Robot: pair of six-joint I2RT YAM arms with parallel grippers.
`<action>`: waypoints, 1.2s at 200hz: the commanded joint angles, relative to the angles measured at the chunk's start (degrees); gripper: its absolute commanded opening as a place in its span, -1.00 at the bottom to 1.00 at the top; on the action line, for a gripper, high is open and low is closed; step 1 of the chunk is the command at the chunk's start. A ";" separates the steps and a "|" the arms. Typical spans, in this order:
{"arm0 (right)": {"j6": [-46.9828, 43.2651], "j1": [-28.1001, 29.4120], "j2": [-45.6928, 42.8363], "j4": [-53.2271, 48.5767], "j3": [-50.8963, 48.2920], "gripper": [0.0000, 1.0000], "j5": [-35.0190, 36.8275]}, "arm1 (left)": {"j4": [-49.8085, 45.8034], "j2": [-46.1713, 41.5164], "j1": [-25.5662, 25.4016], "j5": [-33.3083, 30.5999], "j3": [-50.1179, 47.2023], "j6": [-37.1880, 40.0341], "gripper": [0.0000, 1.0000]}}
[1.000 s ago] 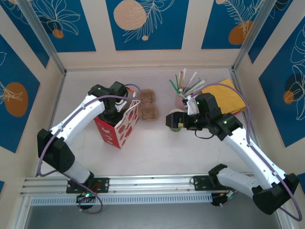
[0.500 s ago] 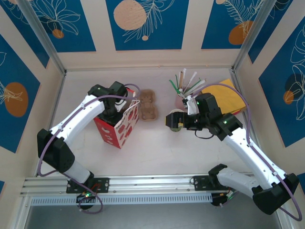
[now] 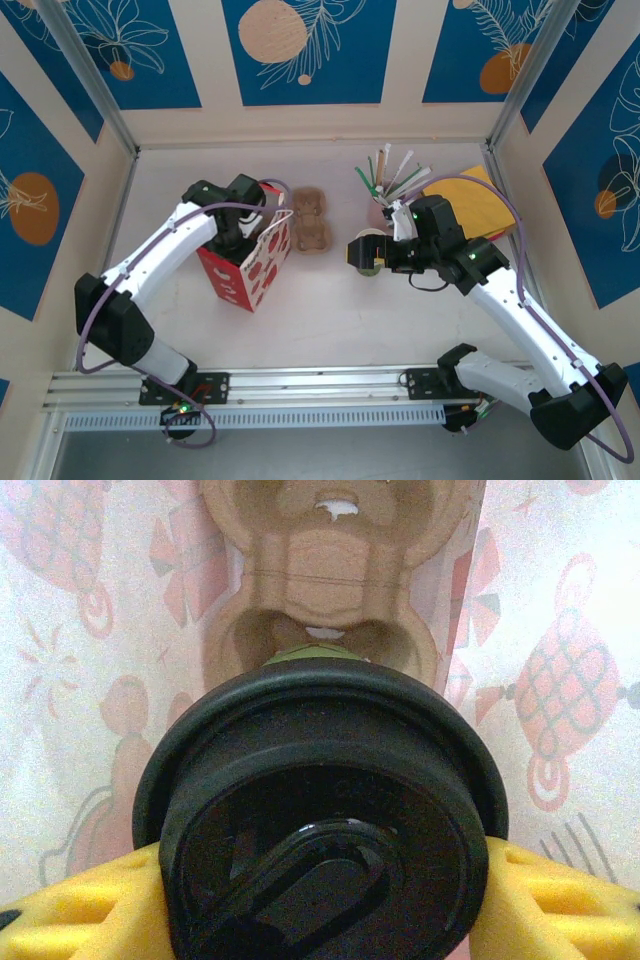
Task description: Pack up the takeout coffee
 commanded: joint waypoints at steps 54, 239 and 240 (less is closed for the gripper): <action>0.38 0.50 -0.51 -0.42 -0.03 0.98 -0.78 | -1.53 -2.60 0.88 -1.22 -1.07 -0.99 0.20; 0.28 0.75 0.02 -0.34 0.74 0.98 -0.91 | -1.71 -3.00 0.86 -1.80 -1.44 -1.03 0.19; 0.28 0.76 0.06 -0.34 0.75 0.98 -0.89 | -1.71 -2.98 0.84 -1.80 -1.44 -1.01 0.19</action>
